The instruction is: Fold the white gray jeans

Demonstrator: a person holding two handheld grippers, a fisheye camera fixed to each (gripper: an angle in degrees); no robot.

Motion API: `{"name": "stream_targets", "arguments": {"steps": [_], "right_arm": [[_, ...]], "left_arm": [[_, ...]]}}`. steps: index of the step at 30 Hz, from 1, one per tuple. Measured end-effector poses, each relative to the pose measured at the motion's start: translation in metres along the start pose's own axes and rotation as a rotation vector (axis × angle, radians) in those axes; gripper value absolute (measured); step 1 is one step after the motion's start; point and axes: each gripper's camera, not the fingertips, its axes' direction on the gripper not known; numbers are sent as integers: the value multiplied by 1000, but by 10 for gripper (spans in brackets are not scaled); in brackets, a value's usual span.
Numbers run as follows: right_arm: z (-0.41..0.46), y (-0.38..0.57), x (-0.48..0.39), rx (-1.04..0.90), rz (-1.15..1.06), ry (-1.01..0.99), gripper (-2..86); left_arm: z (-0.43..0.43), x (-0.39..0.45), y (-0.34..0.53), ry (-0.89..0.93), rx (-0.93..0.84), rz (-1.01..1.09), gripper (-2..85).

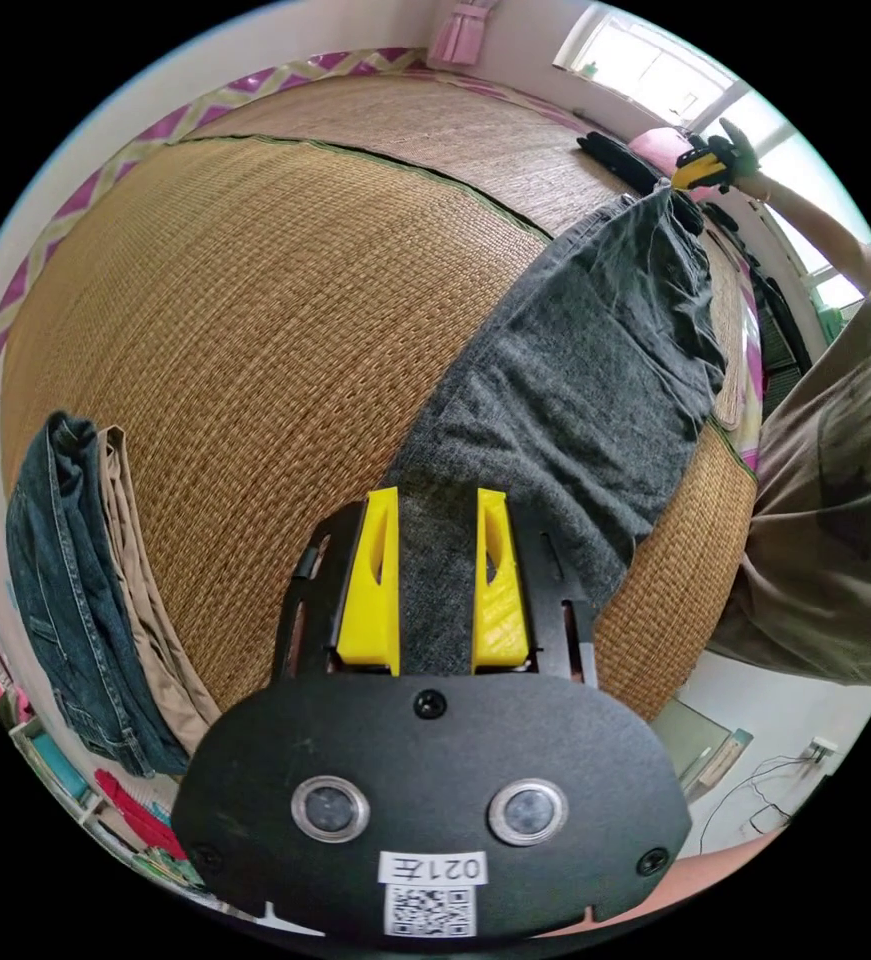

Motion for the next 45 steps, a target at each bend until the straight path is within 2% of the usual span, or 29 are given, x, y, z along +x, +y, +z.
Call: {"name": "stream_targets", "arguments": {"steps": [8,11,14,20,25,29,33,35,38,40,43,45], "right_arm": [[-45,26,-17,39,30,47,-9],[-49,35,-16,40,40,49,-8],[-53,43,-14,41,46,52,-8],[-61,65,-6,52,52,53,-8],[-77,98,-19,60,30,17,-8],[-85,158,-56,95,59,-158,-8],[-60,207,-93,75,106,-345,-7],[-20,228,-114,-18,132,-440,-8],[46,247,-126,-98,220,-438,-8],[89,257,-128,-125,285,-451,-8],[143,271,-130,-257,355,-497,-9],[147,277,-134,-301,326,-513,-10]], "left_arm": [[-9,-4,-10,-19,23,-50,106],[-7,-2,-9,-2,-7,-42,78],[-16,5,-3,-63,7,-42,5],[-48,21,25,-54,83,-48,-9],[-107,77,78,-65,150,38,-10],[-144,138,150,22,203,55,-10],[-130,193,225,206,218,-81,-10],[-100,209,249,289,192,-164,-10],[-33,224,282,411,178,-345,-10],[29,224,310,545,184,-546,-10],[62,232,341,600,226,-727,-10],[56,238,356,612,282,-751,-9]]}}
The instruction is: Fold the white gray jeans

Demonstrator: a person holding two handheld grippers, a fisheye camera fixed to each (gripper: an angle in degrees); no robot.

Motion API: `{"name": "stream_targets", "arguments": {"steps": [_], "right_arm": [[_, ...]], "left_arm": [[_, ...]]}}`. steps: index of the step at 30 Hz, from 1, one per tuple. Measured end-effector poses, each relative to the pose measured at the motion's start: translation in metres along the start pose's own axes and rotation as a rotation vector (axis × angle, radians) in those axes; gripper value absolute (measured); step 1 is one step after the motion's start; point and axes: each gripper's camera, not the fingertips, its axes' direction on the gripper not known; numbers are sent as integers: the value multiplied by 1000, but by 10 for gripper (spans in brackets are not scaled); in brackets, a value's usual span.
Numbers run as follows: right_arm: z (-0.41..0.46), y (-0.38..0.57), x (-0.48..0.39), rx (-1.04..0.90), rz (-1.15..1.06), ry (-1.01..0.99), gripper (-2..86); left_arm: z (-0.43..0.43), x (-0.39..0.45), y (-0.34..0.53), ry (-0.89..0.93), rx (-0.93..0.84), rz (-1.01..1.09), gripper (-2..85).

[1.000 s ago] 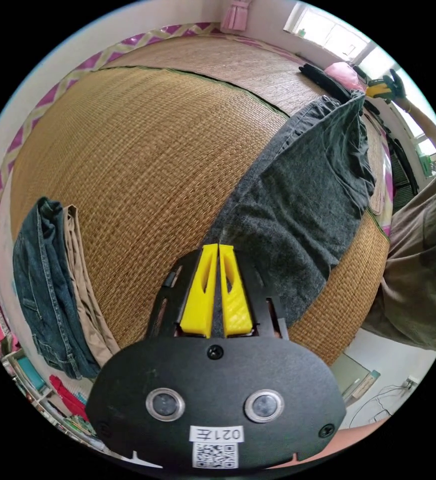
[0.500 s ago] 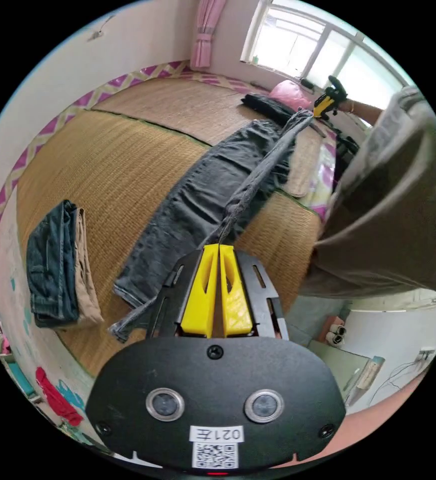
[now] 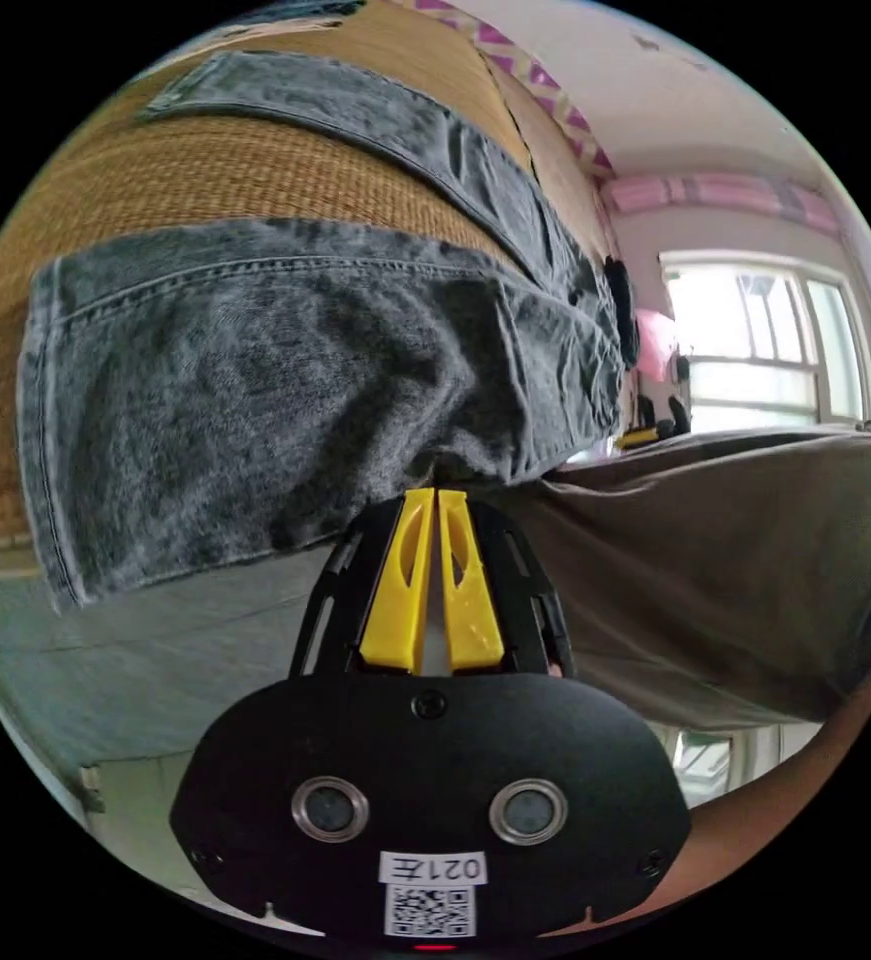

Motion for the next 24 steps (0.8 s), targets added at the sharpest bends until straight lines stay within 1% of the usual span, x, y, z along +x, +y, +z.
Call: {"name": "stream_targets", "arguments": {"steps": [1,3,4,5,6,7,8,9,10,12,14,15,16,20,24], "right_arm": [[-6,8,0,9,-15,-29,-10],[-27,21,0,94,-21,-53,-10],[-45,28,2,180,-11,-48,-10],[-62,33,5,268,6,-32,-10],[-69,34,6,309,14,-25,-10],[-81,34,9,387,30,-20,-10],[-89,31,12,451,40,-19,-10],[-91,28,13,475,44,-19,-10],[-91,20,15,505,55,-24,-10],[-88,7,15,524,68,-23,-10],[-82,-3,13,541,97,-11,-10],[-81,-5,12,545,102,-4,-10],[-78,-6,11,558,120,11,-10],[-66,-13,14,553,184,56,-10],[-54,-23,25,528,259,114,-10]], "left_arm": [[-10,6,8,6,27,30,-9],[-31,12,18,-26,83,44,-9],[-51,16,25,-70,180,38,-9],[-60,17,27,-103,234,31,-9],[-75,17,30,-195,319,-9,-10],[-83,13,30,-302,364,-77,-10],[-84,10,28,-343,375,-101,-10],[-82,4,22,-413,381,-139,-10],[-74,-6,13,-480,341,-187,-9],[-62,-17,3,-530,277,-220,-9],[-73,-29,6,-462,353,-230,-10],[-78,-42,8,-377,396,-271,-10],[-83,-50,5,-343,413,-283,-10],[-90,-51,-21,-381,351,-222,-9],[-97,-62,-26,-329,295,-249,-9]]}}
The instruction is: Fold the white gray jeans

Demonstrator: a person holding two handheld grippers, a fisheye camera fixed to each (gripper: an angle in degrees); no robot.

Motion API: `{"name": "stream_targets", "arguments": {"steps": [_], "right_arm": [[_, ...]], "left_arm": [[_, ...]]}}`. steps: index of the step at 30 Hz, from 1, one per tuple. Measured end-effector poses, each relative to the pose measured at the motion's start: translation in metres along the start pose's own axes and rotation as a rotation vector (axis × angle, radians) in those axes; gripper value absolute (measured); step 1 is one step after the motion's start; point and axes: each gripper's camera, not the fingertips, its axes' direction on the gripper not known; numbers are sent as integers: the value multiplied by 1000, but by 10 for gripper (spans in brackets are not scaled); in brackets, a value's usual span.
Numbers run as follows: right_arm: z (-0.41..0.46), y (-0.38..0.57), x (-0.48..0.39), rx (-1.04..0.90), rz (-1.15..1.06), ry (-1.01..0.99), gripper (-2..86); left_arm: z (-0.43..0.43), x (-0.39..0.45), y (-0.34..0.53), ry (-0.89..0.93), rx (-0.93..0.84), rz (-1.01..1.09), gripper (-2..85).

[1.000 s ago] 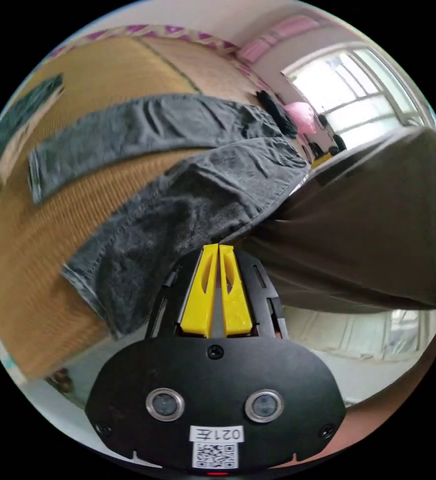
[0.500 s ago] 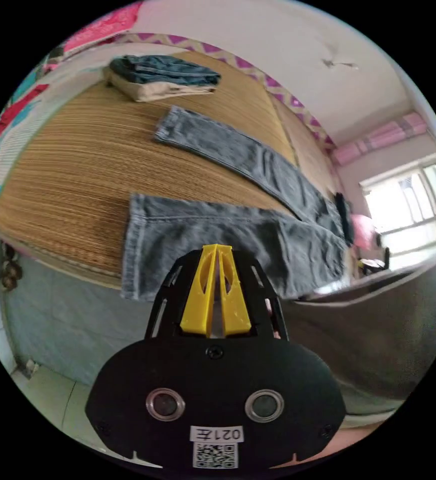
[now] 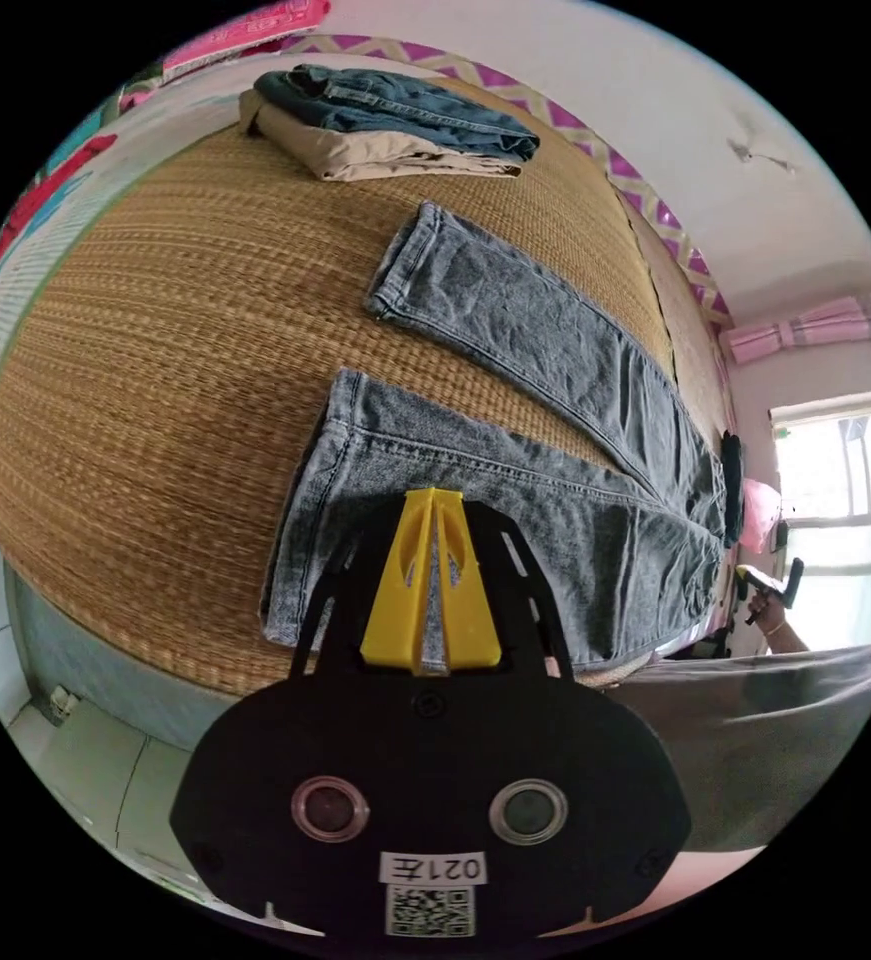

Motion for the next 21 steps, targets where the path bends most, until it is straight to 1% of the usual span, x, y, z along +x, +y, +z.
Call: {"name": "stream_targets", "arguments": {"steps": [3,7,9,10,13,16,18,19,21], "right_arm": [[9,-4,14,46,65,54,-10],[41,-19,20,38,67,122,-10],[65,-26,19,-8,49,173,-10],[86,-27,18,-84,12,242,-10],[113,-31,10,-150,-140,305,-10],[124,-41,7,-215,-236,296,-10],[126,-46,5,-246,-229,297,-10],[124,-49,3,-251,-186,285,-10],[112,-46,-12,-163,-198,173,-10]], "left_arm": [[-6,-3,16,-14,-30,0,-9],[-23,19,51,110,56,93,-9],[-22,41,61,139,54,159,-9],[-17,59,65,150,34,197,-9],[4,108,71,210,0,292,-9],[32,163,73,277,-24,395,-9],[50,195,72,287,-33,457,-9],[62,214,72,275,-25,492,-9],[84,235,72,276,-28,524,-10]]}}
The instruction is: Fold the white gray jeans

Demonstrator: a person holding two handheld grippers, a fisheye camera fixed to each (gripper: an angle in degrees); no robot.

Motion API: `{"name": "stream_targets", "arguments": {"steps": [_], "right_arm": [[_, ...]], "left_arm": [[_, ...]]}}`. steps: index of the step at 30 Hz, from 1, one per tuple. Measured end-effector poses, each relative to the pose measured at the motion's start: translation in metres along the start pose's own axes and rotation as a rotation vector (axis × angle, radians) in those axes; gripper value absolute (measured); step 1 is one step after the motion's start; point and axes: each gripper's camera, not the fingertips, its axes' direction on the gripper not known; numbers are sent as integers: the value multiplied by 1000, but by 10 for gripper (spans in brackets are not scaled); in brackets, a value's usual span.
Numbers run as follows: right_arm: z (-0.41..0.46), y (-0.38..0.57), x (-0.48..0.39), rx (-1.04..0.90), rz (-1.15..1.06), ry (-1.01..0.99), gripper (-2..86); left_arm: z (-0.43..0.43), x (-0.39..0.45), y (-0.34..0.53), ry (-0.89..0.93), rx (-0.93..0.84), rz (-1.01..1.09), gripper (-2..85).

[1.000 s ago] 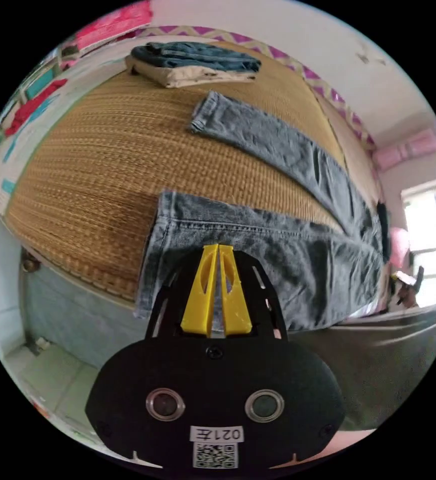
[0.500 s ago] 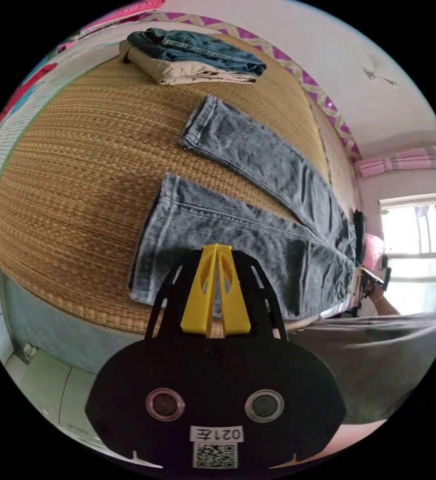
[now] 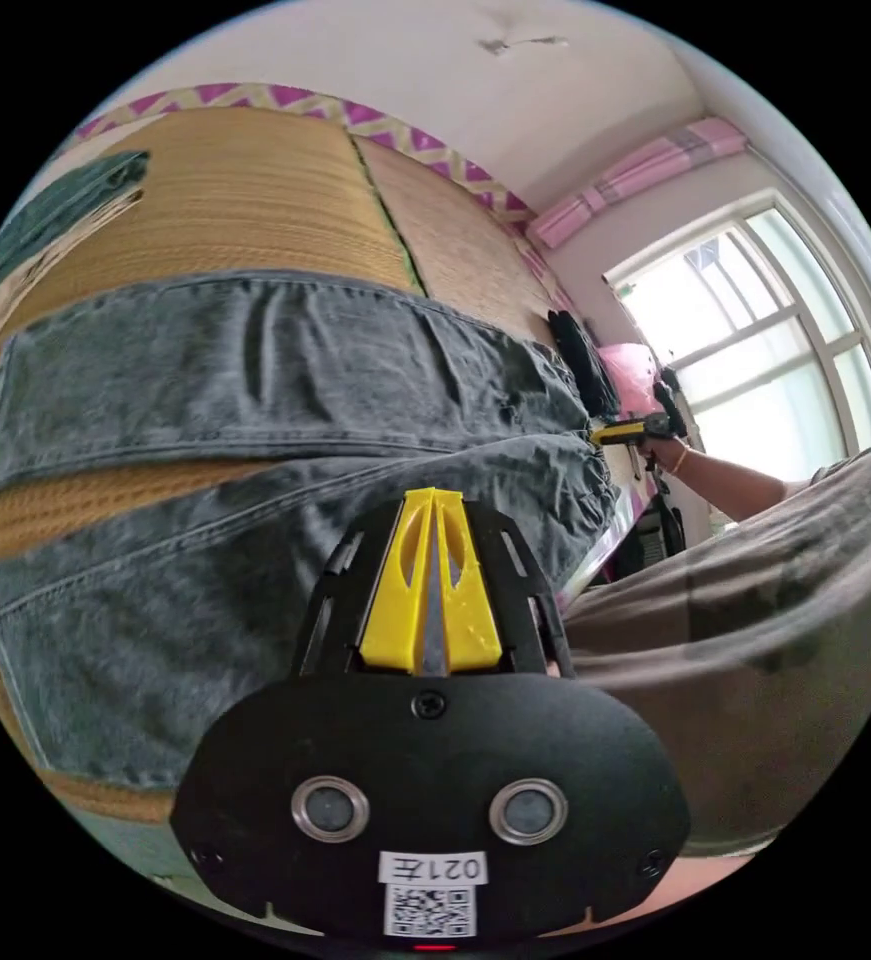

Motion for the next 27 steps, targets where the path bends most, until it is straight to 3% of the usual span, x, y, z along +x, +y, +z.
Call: {"name": "stream_targets", "arguments": {"steps": [2,4,7,9,15,21,23,27], "right_arm": [[-4,6,-36,112,-70,-104,-10],[16,8,-68,82,-137,-62,-10],[82,34,-96,-102,-152,54,-9],[83,60,-93,-14,-72,41,-9],[92,77,-91,-93,-29,-31,-6],[56,170,-28,277,431,-316,14],[62,230,-12,392,666,-396,72],[100,300,-17,402,921,-526,109]], "left_arm": [[32,2,-1,27,-62,-17,-10],[90,-2,27,77,-294,-91,-10],[85,3,76,149,-165,-137,-10],[87,5,96,190,-203,-159,-10],[76,0,131,218,-209,-207,-9],[-20,-42,177,185,119,-352,-9],[-47,-52,205,157,174,-399,-9],[-95,-67,282,114,292,-538,-6]]}}
